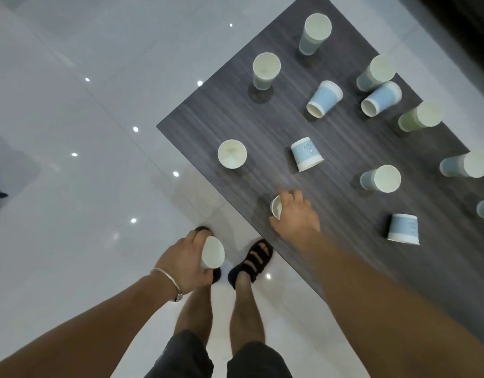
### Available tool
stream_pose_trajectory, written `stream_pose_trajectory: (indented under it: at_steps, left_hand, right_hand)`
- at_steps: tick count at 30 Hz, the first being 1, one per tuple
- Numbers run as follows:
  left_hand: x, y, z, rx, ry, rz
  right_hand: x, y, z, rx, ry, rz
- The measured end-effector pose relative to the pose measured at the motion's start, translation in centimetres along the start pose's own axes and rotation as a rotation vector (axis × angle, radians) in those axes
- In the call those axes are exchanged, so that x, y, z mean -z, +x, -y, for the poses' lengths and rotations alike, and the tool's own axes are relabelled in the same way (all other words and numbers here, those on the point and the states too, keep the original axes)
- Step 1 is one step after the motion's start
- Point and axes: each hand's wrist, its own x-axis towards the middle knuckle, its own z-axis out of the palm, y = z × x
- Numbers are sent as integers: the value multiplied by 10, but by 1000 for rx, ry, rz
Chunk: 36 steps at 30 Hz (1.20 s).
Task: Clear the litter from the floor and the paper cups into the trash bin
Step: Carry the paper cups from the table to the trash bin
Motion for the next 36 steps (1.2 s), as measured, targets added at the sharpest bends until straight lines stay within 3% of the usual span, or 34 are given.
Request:
stream_pose_trajectory:
  at_steps: [7,12,20,28,36]
  left_hand:
    - [42,-3,-43,-51,-25,-24]
    - [103,-2,-88,-159,20,-146]
    - [168,-11,-152,-447,124,-79]
    - [178,-52,-221,-807,347,60]
    - [70,-186,-317,-1302,511,251]
  right_hand:
    - [36,-64,-10,-83,95,-26]
    - [93,-105,-11,-109,92,-75]
    - [156,-197,10,-274,241,-253]
    - [122,-338,19,-644,437,-396]
    - [14,-517,33,-1107,674,-598]
